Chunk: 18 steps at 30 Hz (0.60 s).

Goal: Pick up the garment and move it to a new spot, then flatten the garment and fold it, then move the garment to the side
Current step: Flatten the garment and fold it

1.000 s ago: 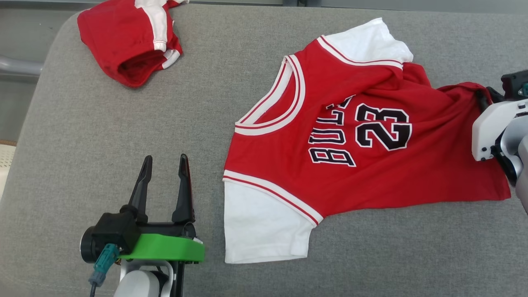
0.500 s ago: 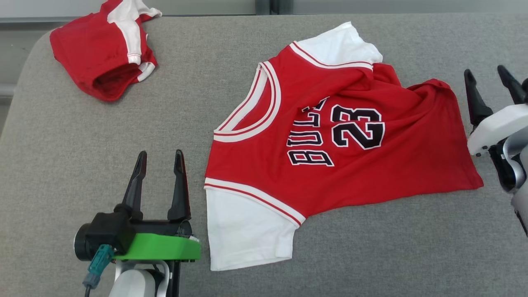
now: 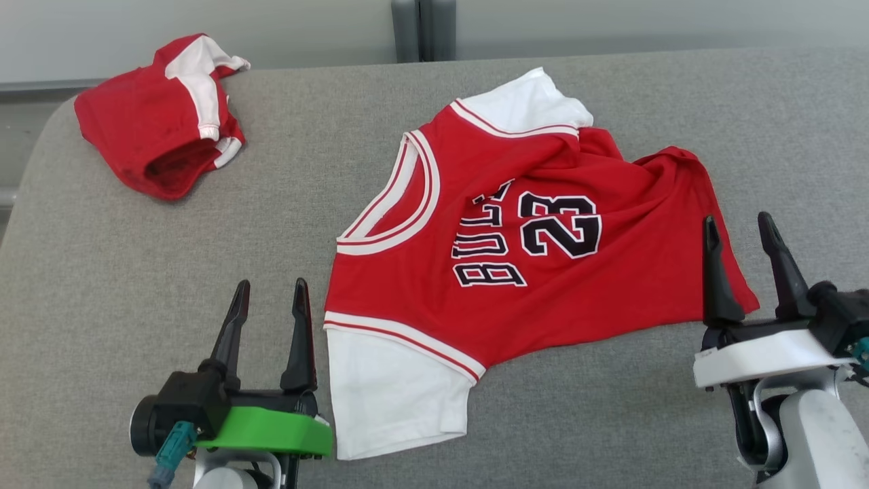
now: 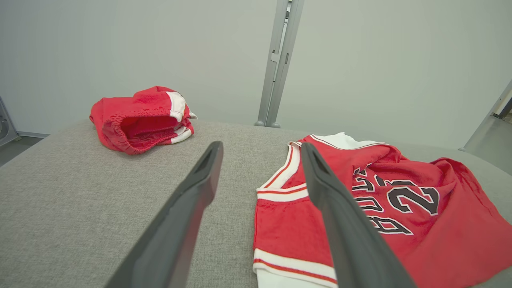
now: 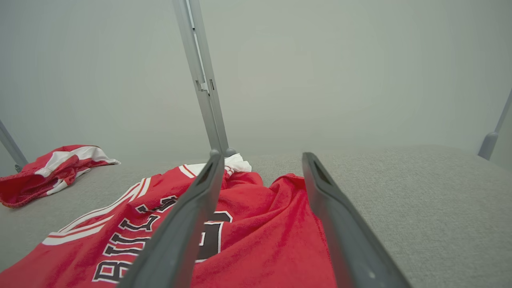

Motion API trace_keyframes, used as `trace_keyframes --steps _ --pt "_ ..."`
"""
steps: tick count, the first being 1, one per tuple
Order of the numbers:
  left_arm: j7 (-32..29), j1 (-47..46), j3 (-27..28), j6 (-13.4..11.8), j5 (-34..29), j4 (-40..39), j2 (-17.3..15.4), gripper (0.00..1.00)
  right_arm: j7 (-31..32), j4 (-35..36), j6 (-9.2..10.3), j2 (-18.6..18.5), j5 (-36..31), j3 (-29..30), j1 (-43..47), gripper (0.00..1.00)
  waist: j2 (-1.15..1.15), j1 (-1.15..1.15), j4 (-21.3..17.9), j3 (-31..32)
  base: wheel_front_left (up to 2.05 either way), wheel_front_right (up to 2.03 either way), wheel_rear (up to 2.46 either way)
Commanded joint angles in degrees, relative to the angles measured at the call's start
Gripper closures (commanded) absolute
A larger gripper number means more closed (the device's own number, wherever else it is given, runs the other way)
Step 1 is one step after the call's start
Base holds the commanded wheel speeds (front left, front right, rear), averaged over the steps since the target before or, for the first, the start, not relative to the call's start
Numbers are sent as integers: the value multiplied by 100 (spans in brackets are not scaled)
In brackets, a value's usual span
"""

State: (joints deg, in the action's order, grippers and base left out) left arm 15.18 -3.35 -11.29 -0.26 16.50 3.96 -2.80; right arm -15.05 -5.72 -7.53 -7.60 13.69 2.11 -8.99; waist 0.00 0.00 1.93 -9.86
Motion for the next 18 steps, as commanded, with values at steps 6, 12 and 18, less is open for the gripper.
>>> trace_keyframes --steps 6,12,18 --pt "-7 403 41 25 3 150 -18 0 -18 187 8 306 -186 53 573 0 0 0 -117 596 0 0 0" --pt "-7 705 125 -1 49 239 -18 0 -18 191 8 431 -382 -86 870 0 0 0 -123 827 0 0 0" --pt "-7 847 108 -37 157 268 -18 0 -18 116 8 465 -414 -179 979 0 0 0 -119 966 0 0 0"
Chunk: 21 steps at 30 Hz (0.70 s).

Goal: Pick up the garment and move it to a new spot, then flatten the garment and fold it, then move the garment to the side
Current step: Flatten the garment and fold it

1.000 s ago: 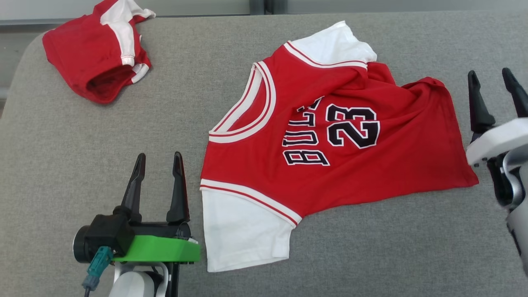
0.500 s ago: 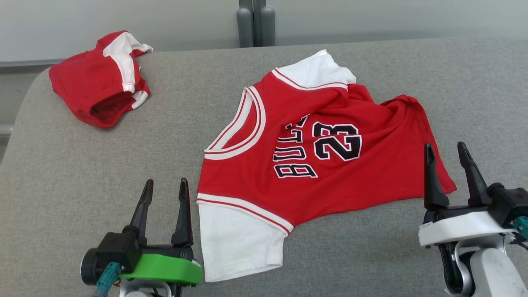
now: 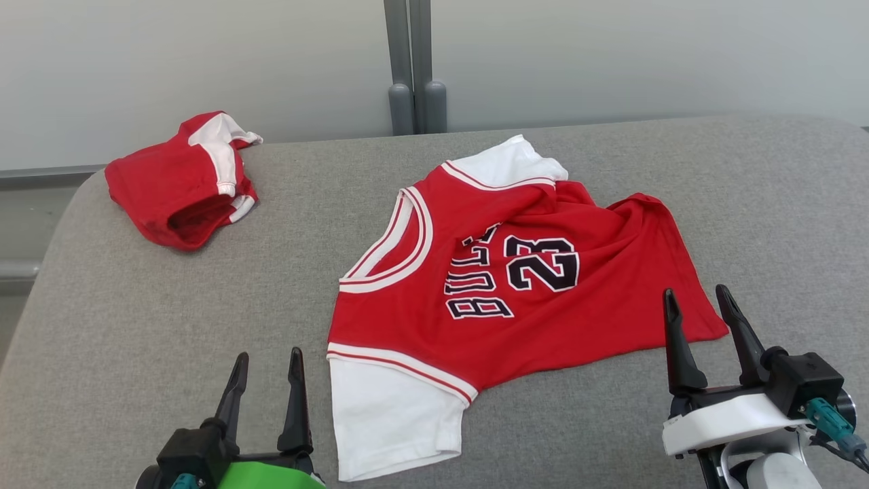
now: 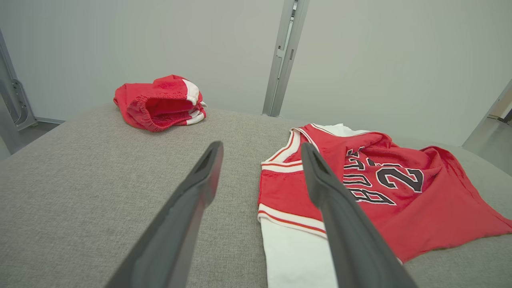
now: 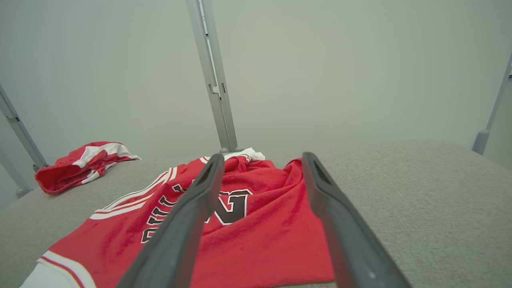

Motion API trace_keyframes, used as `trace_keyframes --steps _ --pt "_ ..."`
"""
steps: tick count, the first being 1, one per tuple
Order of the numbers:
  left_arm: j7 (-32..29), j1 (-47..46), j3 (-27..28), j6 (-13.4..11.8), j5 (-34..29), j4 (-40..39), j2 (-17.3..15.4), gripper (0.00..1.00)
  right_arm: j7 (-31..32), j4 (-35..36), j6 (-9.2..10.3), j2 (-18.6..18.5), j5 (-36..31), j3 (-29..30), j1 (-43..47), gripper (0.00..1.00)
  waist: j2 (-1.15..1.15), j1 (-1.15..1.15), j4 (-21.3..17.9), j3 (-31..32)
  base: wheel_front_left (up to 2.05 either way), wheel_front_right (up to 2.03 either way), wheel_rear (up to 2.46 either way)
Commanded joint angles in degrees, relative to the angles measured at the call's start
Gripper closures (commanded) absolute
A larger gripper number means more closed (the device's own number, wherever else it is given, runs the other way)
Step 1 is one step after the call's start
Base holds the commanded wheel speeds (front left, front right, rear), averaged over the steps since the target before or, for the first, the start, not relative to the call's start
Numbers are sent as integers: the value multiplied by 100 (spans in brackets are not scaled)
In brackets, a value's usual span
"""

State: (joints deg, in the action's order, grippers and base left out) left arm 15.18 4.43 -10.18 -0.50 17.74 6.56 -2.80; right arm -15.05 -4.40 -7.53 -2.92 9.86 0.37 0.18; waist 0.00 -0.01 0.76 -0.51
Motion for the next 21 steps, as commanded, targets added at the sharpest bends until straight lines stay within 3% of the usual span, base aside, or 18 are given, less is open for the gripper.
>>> trace_keyframes --steps 1,21 --pt "-7 84 -27 -18 40 12 -18 0 -18 -24 8 -1 -1 -26 60 0 0 1 -1 44 0 0 0" --pt "-7 127 -229 30 -47 210 -18 0 -18 -218 8 2 146 -75 52 0 0 1 91 63 0 0 0"
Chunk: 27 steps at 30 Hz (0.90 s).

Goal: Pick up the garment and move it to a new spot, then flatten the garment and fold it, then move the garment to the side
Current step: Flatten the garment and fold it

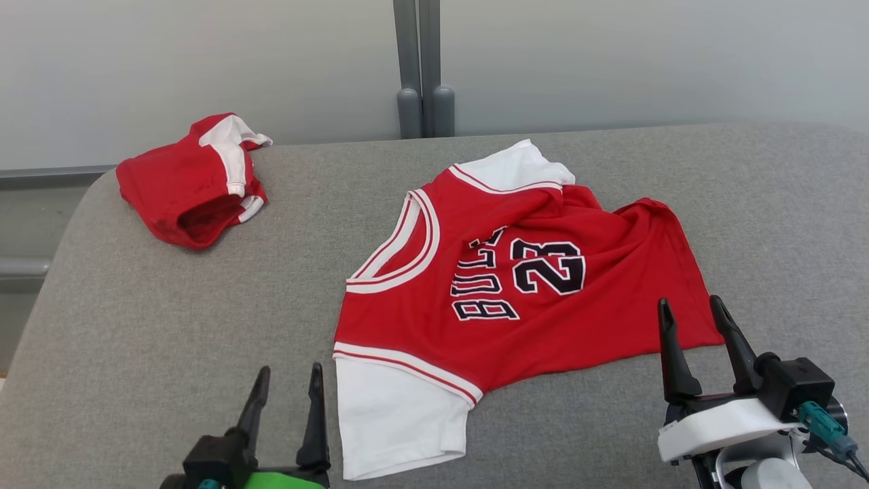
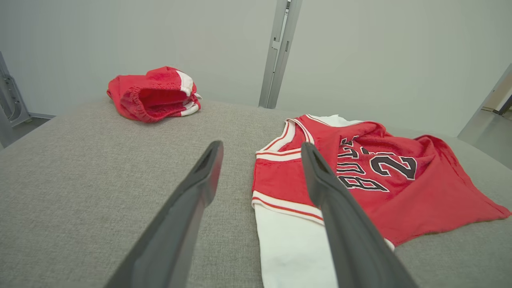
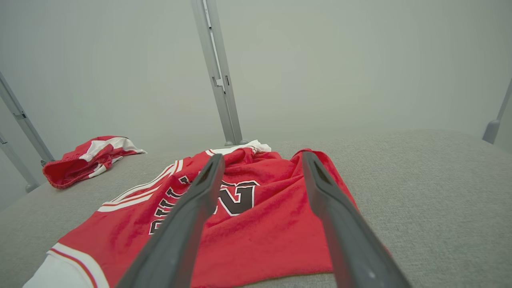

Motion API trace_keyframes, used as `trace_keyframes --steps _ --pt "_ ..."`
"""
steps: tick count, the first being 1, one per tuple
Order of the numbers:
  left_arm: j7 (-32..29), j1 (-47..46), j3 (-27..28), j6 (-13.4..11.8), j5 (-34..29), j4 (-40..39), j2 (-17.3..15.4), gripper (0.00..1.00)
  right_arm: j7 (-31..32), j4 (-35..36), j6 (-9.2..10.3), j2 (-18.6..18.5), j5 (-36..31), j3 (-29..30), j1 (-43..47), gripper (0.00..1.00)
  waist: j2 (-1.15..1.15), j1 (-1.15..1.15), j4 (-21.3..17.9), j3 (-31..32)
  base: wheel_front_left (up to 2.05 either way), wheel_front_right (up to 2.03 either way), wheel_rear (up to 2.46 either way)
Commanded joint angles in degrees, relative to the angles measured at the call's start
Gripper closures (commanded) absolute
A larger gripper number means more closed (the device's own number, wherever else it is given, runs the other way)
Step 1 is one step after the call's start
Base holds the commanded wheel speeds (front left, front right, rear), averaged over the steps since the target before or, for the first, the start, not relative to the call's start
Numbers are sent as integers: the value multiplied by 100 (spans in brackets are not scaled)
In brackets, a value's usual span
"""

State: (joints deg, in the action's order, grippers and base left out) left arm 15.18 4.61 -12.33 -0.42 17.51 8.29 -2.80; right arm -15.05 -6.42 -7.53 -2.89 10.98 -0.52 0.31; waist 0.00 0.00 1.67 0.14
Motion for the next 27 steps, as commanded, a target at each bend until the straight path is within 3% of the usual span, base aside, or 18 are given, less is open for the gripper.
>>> trace_keyframes --steps 1,12,24,26,27 --pt "-7 141 -70 46 -24 185 -17 0 -18 -50 8 0 32 15 47 0 0 0 3 -8 0 0 0" --pt "-901 183 -361 251 321 1132 -45 0 -18 -146 8 0 27 41 -41 0 0 0 -33 -183 0 0 0" --pt "-1297 -119 -550 103 611 1569 -25 0 -18 -133 8 -1 61 89 -185 0 0 0 -244 -386 0 0 0" --pt "-1324 -145 -569 68 615 1619 -24 11 -19 -137 8 -1 59 110 -197 0 0 0 -271 -402 0 0 0" --pt "-1349 -159 -583 52 625 1652 -23 35 -19 -139 8 -1 52 132 -198 0 0 0 -284 -407 0 0 0"
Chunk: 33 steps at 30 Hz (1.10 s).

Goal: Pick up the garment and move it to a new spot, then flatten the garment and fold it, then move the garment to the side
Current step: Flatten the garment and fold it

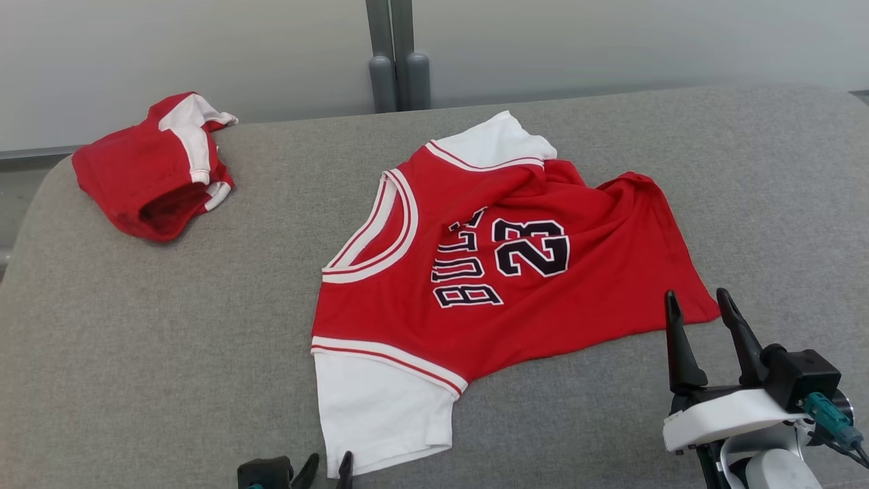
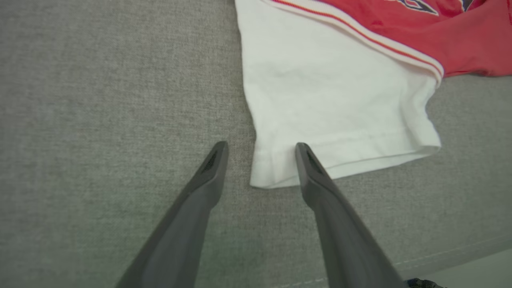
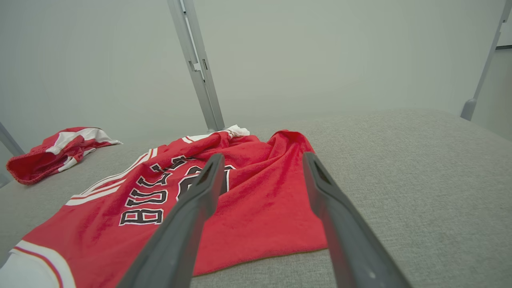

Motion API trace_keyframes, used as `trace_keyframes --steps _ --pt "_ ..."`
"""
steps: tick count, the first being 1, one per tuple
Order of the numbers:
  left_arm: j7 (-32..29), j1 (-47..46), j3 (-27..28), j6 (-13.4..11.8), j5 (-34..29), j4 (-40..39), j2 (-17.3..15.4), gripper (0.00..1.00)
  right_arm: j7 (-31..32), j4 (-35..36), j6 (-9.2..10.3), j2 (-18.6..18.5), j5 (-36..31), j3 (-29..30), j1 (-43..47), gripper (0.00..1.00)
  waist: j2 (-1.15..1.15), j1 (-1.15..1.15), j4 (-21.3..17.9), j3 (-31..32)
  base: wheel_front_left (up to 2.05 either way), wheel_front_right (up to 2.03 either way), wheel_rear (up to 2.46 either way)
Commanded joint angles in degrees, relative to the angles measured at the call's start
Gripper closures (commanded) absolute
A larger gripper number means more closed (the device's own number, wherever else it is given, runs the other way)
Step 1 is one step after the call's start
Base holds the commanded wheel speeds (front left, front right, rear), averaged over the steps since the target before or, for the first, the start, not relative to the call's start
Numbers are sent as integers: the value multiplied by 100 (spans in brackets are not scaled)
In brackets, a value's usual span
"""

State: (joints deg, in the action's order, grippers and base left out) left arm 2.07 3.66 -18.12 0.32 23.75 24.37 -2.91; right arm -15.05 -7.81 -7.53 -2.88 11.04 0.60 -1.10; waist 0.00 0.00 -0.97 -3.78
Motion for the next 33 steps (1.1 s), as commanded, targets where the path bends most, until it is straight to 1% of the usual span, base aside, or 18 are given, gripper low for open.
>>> trace_keyframes --steps 1,3,4,9,14,20,25,33 --pt "-48 -74 -20 -14 12 64 -12 52 -19 -9 8 -2 45 33 -52 0 0 0 -30 -15 0 0 0" --pt "-65 -87 -71 12 28 95 -5 95 -19 -31 8 -2 43 73 -36 0 0 0 -41 -5 0 0 0" --pt "-60 -91 -94 24 48 84 -7 100 -19 -51 8 -3 51 112 -21 0 0 0 -38 6 0 0 0" --pt "153 -136 -84 45 141 -137 -12 100 -19 -315 8 -2 77 330 60 0 0 0 57 83 0 0 0" --pt "337 -167 -68 13 207 -523 -11 100 -19 -804 8 -3 117 561 132 0 0 0 225 224 0 0 0" --pt "604 -218 128 -133 316 -1274 -13 100 -18 -1243 6 -6 78 833 17 0 0 0 401 283 0 0 0" --pt "742 -257 357 -291 345 -1850 -106 100 -19 -1558 6 -4 -62 1033 -119 0 0 0 540 286 0 0 0" --pt "763 -275 582 -443 367 -2247 -228 100 -15 -2179 6 -4 -140 1119 -285 0 0 0 670 238 0 0 0"
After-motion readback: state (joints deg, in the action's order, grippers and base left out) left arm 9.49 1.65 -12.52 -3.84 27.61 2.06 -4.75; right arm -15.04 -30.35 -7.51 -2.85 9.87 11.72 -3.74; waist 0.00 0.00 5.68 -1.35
